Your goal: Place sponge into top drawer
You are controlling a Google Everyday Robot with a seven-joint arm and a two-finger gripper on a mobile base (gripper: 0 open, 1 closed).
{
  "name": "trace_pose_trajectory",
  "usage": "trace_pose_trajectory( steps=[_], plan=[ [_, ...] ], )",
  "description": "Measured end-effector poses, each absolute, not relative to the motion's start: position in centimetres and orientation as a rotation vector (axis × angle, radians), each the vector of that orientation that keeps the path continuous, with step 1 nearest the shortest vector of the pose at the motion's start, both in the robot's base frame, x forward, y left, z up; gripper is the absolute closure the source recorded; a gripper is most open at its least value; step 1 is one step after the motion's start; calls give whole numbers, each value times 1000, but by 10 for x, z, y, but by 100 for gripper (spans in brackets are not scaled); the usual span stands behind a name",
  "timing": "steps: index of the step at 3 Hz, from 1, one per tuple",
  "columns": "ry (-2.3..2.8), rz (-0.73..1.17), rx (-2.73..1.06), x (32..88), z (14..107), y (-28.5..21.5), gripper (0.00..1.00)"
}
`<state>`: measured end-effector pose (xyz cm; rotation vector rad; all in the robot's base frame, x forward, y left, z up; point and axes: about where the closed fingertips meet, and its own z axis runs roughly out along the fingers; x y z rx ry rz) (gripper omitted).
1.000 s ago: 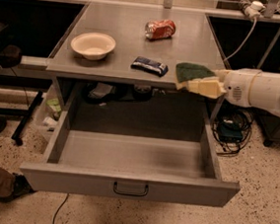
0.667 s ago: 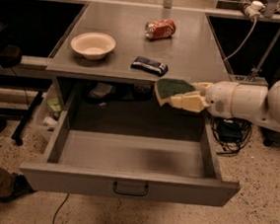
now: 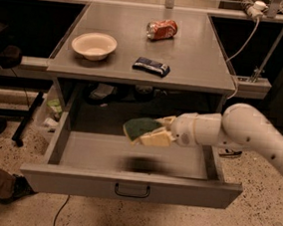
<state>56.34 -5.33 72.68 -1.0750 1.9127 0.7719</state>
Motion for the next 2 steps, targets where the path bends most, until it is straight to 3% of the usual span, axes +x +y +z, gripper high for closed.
trace_pose_trajectory(
  steps=[2],
  plan=[
    [2031,671,-1109,565,630,-10,100]
  ],
)
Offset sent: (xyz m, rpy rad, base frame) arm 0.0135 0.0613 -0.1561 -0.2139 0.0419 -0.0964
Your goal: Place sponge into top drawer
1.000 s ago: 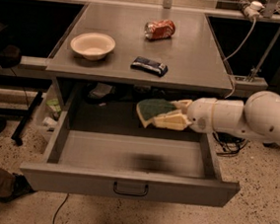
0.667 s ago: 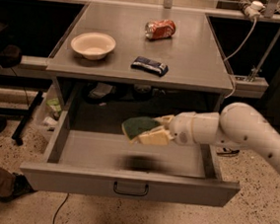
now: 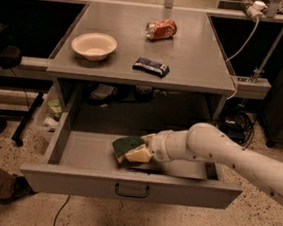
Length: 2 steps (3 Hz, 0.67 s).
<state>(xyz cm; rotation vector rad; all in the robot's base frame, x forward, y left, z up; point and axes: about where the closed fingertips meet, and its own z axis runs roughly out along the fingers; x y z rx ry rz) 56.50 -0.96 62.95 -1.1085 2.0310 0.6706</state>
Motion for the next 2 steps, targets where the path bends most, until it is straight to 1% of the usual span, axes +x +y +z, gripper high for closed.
trace_pose_trajectory(
  steps=[1,2],
  plan=[
    [2064,617,-1103,570,598,-3,82],
    [2064,616,-1103,570,603,-3,59]
  ],
)
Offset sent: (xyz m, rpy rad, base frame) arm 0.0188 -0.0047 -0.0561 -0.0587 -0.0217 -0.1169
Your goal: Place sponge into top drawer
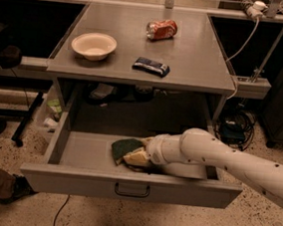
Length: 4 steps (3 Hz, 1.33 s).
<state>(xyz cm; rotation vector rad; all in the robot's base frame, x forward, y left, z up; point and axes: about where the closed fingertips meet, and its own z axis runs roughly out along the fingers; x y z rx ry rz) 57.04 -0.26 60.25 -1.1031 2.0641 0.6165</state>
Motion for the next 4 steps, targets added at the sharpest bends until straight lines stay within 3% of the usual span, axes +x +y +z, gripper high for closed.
trace_pose_trajectory(
  steps=[2,3,4],
  plan=[
    [2008,581,-1025,588,624,-24,12],
    [1969,598,-1025,590,642,-29,0],
    [1928,614,-1041,590,663,-35,0]
  ],
)
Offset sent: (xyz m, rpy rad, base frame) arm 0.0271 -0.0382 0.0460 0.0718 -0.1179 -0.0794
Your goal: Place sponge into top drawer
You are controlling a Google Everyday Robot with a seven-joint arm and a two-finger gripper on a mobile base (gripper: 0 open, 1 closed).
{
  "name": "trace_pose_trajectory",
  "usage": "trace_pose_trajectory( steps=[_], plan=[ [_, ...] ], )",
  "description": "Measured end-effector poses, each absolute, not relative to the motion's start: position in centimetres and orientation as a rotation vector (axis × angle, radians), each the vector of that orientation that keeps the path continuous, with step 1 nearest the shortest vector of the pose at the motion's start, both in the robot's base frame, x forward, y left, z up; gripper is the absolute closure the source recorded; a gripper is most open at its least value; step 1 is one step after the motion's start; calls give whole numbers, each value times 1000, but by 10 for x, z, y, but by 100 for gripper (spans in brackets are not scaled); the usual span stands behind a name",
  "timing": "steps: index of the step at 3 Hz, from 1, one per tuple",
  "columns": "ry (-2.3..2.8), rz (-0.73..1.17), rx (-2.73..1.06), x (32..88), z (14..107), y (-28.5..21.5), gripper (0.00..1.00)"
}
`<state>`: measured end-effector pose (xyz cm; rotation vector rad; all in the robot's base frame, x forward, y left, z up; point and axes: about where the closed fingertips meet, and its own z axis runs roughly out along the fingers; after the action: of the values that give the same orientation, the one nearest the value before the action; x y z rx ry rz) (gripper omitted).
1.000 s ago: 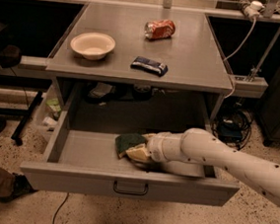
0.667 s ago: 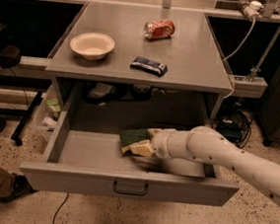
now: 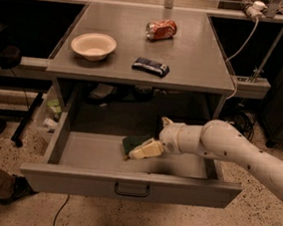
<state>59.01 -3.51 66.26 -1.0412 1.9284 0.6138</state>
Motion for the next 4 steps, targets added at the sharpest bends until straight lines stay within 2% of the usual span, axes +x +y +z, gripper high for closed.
trace_pose_trajectory(
  steps=[4],
  plan=[
    [1794,680,-1149,577,791,-131,0]
  ],
)
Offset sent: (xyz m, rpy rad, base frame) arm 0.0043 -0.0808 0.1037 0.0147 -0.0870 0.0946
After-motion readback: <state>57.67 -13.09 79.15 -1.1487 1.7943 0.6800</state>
